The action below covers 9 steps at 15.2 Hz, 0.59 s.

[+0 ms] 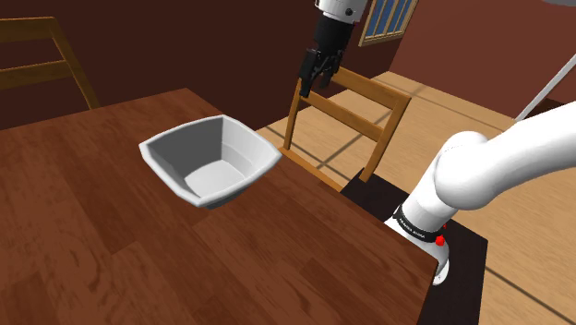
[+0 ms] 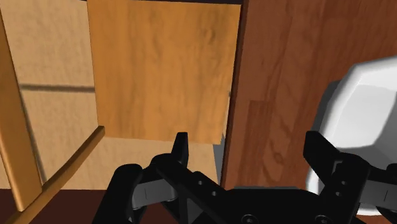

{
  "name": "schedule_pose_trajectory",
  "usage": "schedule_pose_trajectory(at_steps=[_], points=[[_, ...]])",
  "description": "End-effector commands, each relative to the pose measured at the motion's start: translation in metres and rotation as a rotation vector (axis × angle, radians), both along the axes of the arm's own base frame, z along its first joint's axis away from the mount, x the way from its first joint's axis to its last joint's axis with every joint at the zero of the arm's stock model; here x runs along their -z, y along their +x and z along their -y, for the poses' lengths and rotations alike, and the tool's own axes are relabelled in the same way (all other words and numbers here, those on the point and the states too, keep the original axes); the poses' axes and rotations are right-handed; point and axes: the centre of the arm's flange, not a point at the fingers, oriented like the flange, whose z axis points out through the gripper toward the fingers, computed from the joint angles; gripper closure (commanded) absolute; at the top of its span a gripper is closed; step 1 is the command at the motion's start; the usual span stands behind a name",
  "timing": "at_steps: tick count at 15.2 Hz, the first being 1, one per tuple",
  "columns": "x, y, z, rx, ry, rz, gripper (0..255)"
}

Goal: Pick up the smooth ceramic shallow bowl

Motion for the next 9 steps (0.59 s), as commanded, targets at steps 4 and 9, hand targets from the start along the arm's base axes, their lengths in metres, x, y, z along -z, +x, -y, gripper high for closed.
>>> schedule_pose_trajectory(at_steps=[4, 9], points=[[0.029, 0.022, -0.046, 0.032, 0.084, -0.041, 0], [0.054, 0.044, -0.094, 0.062, 0.167, -0.081, 0]])
